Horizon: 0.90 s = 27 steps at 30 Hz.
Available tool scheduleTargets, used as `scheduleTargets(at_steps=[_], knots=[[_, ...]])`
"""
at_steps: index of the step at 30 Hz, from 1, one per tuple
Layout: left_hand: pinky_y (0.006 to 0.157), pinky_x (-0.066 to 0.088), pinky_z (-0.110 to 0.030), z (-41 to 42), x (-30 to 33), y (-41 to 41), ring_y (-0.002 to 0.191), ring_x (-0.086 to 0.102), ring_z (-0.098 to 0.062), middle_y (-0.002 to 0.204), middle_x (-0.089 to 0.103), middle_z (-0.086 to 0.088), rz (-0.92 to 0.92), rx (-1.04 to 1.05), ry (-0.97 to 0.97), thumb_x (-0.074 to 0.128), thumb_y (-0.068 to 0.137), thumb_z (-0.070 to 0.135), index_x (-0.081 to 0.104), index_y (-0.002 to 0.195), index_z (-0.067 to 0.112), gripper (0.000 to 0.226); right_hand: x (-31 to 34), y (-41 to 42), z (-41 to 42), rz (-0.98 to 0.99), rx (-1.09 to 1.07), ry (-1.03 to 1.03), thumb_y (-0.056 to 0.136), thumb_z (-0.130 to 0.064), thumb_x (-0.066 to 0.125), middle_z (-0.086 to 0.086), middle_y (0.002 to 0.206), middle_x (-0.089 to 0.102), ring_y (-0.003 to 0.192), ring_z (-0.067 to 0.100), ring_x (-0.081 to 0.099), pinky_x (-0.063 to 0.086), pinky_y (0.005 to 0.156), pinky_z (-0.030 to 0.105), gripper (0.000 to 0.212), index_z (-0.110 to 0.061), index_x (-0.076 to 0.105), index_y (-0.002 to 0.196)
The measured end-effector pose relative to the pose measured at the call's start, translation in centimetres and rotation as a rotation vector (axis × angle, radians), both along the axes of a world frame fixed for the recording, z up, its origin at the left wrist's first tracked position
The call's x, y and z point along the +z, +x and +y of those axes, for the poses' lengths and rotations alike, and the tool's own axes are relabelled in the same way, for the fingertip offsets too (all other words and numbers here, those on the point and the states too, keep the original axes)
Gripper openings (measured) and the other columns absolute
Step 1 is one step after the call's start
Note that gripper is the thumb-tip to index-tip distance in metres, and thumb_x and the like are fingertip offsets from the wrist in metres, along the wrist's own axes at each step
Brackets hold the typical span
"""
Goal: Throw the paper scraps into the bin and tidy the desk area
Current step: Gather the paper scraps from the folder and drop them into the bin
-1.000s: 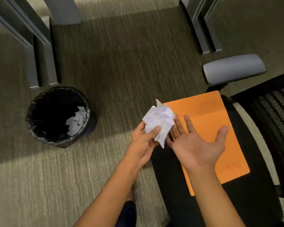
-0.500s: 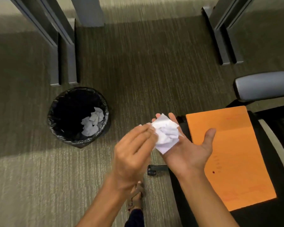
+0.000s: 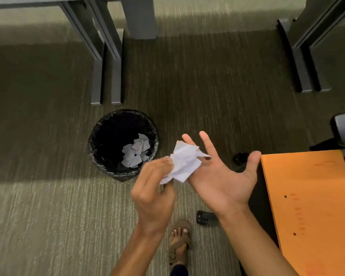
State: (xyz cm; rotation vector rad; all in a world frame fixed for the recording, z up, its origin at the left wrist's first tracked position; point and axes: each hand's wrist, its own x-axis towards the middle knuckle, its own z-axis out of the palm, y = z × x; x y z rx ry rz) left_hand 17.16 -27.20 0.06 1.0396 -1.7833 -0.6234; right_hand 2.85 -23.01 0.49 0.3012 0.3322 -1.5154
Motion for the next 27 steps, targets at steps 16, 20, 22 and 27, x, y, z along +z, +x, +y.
scheduleTargets(at_steps=[16, 20, 22, 27], knots=[[0.093, 0.055, -0.045, -17.2, -8.1, 8.9, 0.118, 0.064, -0.030, 0.131, 0.064, -0.018, 0.777, 0.629, 1.303, 0.070, 0.085, -0.008, 0.051, 0.136, -0.001, 0.055, -2.6, 0.3, -3.8, 0.034, 0.051, 0.034, 0.068, -0.094, 0.052, 0.025, 0.160, 0.036, 0.152, 0.041, 0.025, 0.016, 0.120, 0.069, 0.117, -0.020, 0.034, 0.156], [0.100, 0.050, -0.047, -18.5, -8.8, 8.5, 0.136, 0.047, -0.032, 0.152, 0.043, -0.022, 0.817, 0.485, 1.391, 0.065, 0.096, 0.019, 0.043, 0.145, 0.003, 0.056, -2.8, 0.0, -4.1, 0.051, 0.024, 0.093, 0.068, -0.094, 0.052, 0.026, 0.158, 0.039, 0.151, 0.042, 0.029, 0.020, 0.118, 0.070, 0.116, -0.019, 0.039, 0.155], [0.114, 0.035, -0.055, -18.3, -8.9, 8.7, 0.149, 0.024, -0.036, 0.161, 0.025, -0.019, 0.807, 0.483, 1.436, 0.071, 0.089, 0.042, 0.035, 0.150, 0.009, 0.078, -3.0, -0.5, -4.1, 0.070, 0.012, 0.131, 0.067, -0.094, 0.052, 0.027, 0.157, 0.040, 0.149, 0.043, 0.031, 0.024, 0.116, 0.071, 0.116, -0.018, 0.041, 0.154], [0.076, 0.053, -0.043, -16.2, -8.9, 8.0, 0.143, 0.034, -0.034, 0.153, 0.037, -0.014, 0.803, 0.414, 1.521, 0.074, 0.079, 0.059, 0.034, 0.150, 0.012, 0.094, -3.3, -2.6, -2.8, 0.097, -0.078, 0.182, 0.067, -0.092, 0.055, 0.029, 0.156, 0.040, 0.148, 0.045, 0.032, 0.027, 0.114, 0.072, 0.115, -0.016, 0.044, 0.153]])
